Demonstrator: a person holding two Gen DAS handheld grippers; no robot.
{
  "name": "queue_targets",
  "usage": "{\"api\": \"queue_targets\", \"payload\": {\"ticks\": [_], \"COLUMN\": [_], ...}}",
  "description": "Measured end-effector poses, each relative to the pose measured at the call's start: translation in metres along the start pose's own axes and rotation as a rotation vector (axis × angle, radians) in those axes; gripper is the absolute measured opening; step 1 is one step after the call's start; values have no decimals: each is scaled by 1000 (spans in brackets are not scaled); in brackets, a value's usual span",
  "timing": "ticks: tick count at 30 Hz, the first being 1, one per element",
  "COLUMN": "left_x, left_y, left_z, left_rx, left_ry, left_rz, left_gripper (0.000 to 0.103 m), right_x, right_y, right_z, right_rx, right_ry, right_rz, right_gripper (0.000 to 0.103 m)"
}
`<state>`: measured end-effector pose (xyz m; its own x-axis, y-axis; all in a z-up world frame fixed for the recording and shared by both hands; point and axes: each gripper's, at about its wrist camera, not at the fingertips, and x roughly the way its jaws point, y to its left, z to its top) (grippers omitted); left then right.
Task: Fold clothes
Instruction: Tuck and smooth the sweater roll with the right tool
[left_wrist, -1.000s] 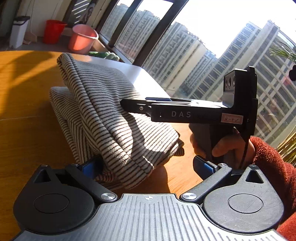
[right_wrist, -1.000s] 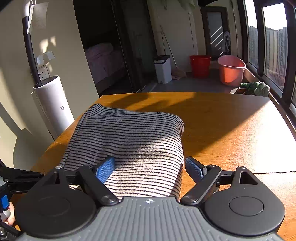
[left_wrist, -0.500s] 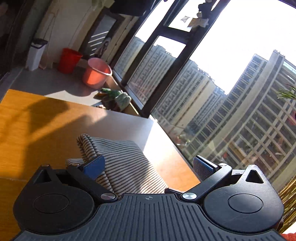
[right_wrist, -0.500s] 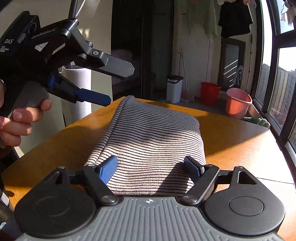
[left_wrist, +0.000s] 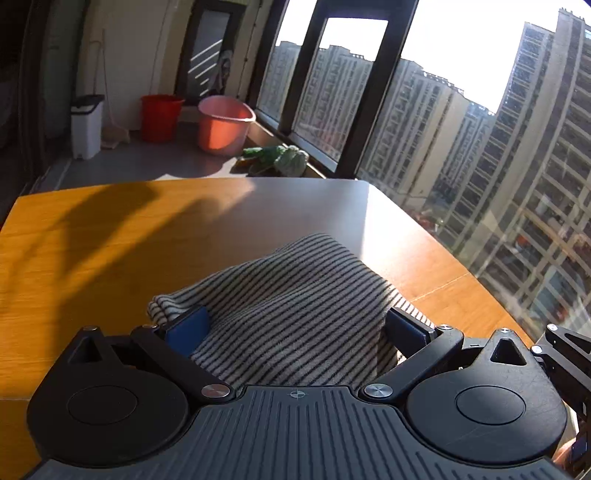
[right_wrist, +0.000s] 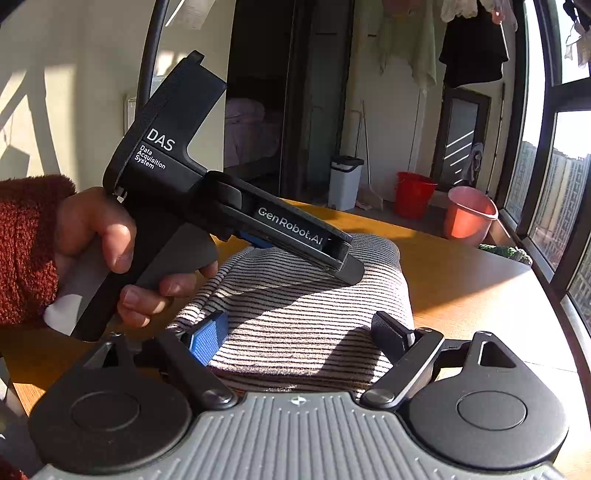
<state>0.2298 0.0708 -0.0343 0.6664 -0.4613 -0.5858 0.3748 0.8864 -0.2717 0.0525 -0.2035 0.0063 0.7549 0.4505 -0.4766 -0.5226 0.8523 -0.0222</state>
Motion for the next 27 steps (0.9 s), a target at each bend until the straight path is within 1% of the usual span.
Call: {"api": "queue_targets", "payload": {"ticks": [2,4,5,6,7,11,12,13,14,15,17,18,20,22,24,25,27], "left_x": [-1,0,0,0,1,-2,-2,-3,-3,-3,-3,-4,-4,-7,-13,-19,-36], "left_y": [5,7,8,9,9,16,17,19,20,22,27,31,37,37,32,30,28], "left_z": [0,0,-1,-1,-2,-6,-6,-6,-6,-6,-5,-6,-6,-6,-2,1,5], "left_rx": [-18,-22,-24,-26,-30,-52,-59,-66,-74,-84,-115,-140,-171,-158,-135,-150,-193], "left_ry": [-2,-5,-6,-8,-12,-20,-20,-18,-16,-16,-19,-21,-22,-19,-13,-19,-47], "left_rz": [-19,-30,-36,-41,-44,-66,-71,-73,-76,-77,-82,-94,-116,-116,-98,-97,-117], "left_gripper": [103,103,103,103,103,103,103,103,103,103,103,103,103,103,103,103,103], "right_x": [-14,-20,-23,-23,-20,-6,-3,0,-1,-4,-13,-18,-16,-9,-5,-5,-6], "right_y": [-16,-34,-44,-58,-69,-87,-88,-87,-83,-77,-63,-57,-49,-46,-42,-41,-40], "right_z": [1,-4,-7,-14,-21,-57,-60,-63,-60,-54,-41,-34,-31,-37,-44,-46,-46], "right_rx": [80,168,212,295,373,638,668,694,683,644,514,448,378,355,333,323,309], "right_ry": [-31,-33,-33,-17,2,67,70,71,75,64,24,4,18,57,71,72,73], "right_rz": [6,-14,-24,-25,-10,113,141,169,168,140,101,83,58,24,-9,-18,-28], "right_gripper": [86,89,95,98,98,98,96,92,87,81,73,72,72,71,71,71,71]}}
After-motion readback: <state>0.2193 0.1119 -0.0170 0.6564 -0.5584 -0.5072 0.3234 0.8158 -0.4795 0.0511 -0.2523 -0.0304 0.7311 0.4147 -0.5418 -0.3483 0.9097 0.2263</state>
